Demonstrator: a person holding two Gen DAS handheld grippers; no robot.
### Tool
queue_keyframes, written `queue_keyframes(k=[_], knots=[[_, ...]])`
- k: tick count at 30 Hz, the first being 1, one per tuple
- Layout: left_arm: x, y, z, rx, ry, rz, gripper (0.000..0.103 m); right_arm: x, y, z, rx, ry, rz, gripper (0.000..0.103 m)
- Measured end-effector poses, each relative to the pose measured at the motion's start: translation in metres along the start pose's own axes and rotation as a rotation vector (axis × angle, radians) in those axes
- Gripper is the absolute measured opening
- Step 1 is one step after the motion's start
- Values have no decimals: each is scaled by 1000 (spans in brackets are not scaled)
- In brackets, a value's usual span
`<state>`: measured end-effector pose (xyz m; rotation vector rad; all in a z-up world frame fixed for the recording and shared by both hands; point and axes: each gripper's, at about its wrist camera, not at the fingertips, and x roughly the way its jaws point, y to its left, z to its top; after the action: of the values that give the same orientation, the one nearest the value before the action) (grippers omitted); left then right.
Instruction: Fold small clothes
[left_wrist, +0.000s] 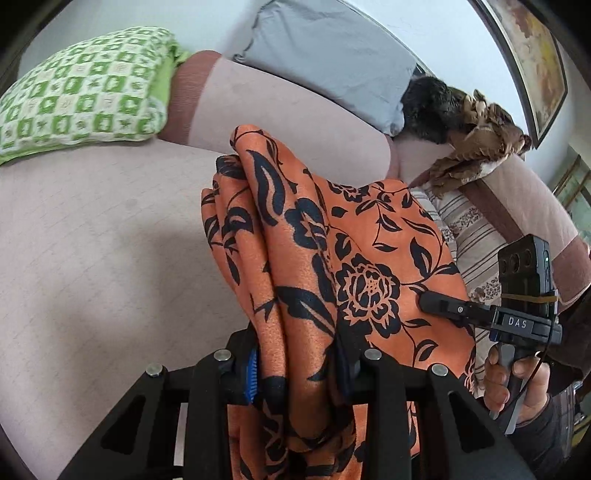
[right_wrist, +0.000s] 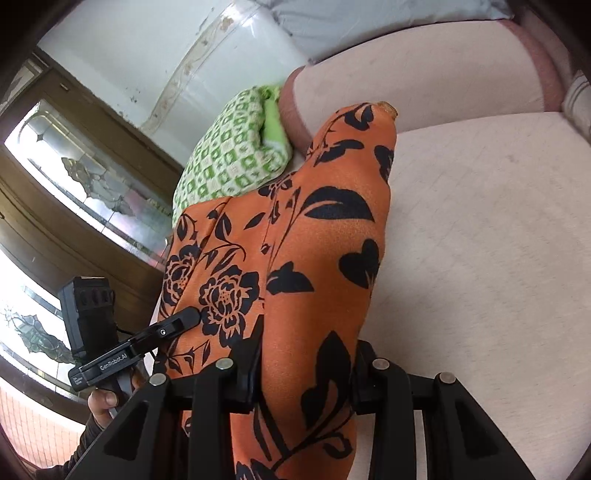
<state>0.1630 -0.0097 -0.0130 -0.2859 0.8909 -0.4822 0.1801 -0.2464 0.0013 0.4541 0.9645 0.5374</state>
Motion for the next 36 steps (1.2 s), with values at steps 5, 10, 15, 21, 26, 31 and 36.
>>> queue_keyframes(k=[5,10,15,21,26,31,36], knots=[[41,-4,-3,-3,42,22,34,-8,-36,-2,31,9,-20,37],[78,9,-16,-18,93,56,34,12,-74,-14,89,47,-15,37],[103,34,-35,-67,161,126,59,39,-106,-31,145,102,-69,51],[48,38,-39,15,32,202,67,-6,-94,-36,114,-35,-225,57],[22,34,-54,28,-24,242,75,-26,-37,-43,1,-98,-138,68],[35,29,-72,29,71,336,79,34,-37,-66,-30,42,-283,76],[9,11,-76,30,30,385,80,-6,13,-68,-118,-51,-346,78]])
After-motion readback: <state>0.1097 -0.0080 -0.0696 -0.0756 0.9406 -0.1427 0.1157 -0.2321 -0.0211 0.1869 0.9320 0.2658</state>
